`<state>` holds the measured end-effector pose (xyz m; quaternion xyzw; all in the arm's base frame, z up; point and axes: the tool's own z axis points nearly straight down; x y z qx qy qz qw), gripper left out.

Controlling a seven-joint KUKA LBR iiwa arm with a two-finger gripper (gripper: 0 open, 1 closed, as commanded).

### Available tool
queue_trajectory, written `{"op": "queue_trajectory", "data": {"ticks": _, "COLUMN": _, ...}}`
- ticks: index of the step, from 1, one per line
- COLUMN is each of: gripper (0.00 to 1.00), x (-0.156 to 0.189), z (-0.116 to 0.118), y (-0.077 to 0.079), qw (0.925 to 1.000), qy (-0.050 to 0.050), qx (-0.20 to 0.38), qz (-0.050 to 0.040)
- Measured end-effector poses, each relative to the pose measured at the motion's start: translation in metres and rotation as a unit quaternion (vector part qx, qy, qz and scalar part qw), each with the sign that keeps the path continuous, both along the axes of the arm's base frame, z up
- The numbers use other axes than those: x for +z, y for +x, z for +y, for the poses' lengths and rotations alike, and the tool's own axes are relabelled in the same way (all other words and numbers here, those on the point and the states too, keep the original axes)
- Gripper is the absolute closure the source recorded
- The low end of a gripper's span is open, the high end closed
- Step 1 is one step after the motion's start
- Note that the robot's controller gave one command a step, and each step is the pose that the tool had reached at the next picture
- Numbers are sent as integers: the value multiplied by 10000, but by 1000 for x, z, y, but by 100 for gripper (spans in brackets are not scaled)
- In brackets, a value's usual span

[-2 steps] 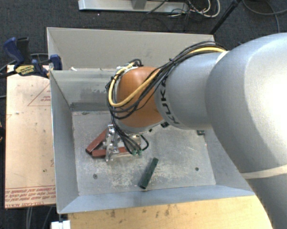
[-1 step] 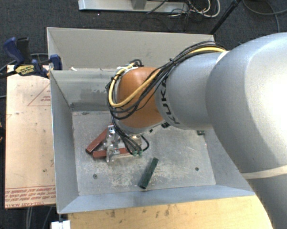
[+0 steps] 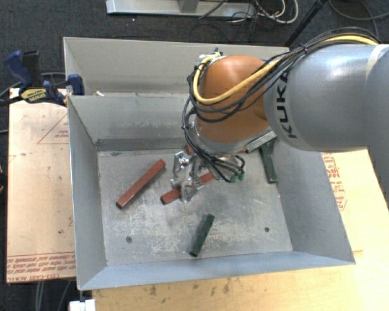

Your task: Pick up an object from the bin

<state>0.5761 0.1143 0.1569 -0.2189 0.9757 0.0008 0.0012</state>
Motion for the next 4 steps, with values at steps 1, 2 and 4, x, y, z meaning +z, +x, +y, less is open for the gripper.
{"op": "queue_trajectory", "data": {"ticks": 1, "gripper": 100, "x": 0, "z": 0, "y": 0, "qw": 10000, "qy": 1, "qx": 1, "qz": 1}}
{"op": "queue_trajectory", "data": {"ticks": 2, "gripper": 100, "x": 28, "z": 6, "y": 0, "qw": 10000, "qy": -4, "qx": -35, "qz": 13}}
{"op": "queue_trajectory", "data": {"ticks": 4, "gripper": 100, "x": 63, "z": -8, "y": -3, "qw": 9999, "qy": -3, "qx": -121, "qz": -9}}
